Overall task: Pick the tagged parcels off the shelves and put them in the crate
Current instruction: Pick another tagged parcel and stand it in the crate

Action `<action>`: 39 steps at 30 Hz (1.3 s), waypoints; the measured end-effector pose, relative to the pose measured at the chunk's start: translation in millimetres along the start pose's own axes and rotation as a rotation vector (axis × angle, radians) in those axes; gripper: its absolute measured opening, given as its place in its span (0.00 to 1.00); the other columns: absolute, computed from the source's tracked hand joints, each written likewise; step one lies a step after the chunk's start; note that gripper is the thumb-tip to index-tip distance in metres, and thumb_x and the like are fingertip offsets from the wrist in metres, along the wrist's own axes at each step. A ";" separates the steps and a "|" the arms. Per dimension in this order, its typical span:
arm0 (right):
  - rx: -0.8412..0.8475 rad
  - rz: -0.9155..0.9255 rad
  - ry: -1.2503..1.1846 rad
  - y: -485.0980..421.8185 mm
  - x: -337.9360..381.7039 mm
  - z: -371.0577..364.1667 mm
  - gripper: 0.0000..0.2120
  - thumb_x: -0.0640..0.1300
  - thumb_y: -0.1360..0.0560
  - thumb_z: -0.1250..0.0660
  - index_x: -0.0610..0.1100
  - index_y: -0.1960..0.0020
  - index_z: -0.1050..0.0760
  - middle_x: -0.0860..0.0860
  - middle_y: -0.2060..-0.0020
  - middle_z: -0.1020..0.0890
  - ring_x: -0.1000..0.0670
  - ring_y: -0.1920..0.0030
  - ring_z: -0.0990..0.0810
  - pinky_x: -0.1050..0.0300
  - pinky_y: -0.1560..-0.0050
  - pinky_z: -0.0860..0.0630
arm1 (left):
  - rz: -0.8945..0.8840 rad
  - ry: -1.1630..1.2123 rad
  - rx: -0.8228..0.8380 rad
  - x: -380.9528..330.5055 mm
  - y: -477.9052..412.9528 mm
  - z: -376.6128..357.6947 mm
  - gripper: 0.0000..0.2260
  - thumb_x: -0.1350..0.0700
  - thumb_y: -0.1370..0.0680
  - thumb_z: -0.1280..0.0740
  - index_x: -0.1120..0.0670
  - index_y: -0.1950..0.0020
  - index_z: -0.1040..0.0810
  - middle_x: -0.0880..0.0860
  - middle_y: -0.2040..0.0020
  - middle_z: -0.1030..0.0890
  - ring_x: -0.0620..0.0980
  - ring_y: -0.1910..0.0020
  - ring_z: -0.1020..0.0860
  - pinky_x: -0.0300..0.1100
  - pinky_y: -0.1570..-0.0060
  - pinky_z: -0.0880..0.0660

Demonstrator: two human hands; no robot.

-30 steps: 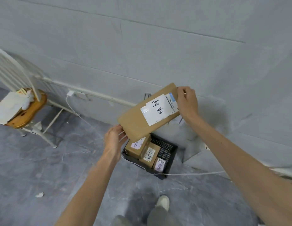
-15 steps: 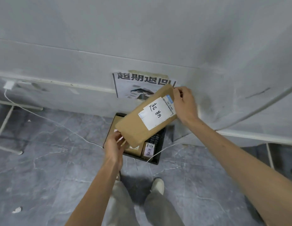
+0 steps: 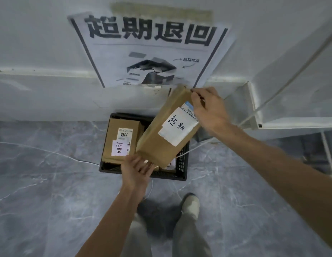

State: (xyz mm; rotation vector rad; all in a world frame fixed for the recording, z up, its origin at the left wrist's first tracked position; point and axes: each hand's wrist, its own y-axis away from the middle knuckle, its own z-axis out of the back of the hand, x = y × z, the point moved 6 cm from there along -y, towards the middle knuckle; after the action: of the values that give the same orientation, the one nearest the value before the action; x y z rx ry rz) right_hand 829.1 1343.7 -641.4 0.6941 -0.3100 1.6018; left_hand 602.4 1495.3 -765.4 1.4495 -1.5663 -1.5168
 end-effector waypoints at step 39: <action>0.689 0.257 0.722 -38.4 -97.2 -145.0 0.31 0.61 0.21 0.55 0.65 0.25 0.69 0.46 0.44 0.19 0.42 0.52 0.20 0.52 0.51 0.23 | -0.088 -0.122 -0.082 41.4 -125.4 52.7 0.14 0.54 0.20 0.38 0.56 0.37 0.24 0.56 0.46 0.22 0.56 0.44 0.21 0.54 0.37 0.25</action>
State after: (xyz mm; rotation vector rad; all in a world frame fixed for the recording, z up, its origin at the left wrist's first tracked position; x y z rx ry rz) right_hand 831.2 1355.1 -819.8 0.5384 0.7388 2.1048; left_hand 584.1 1502.0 -906.2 1.4203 -1.5074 -1.7287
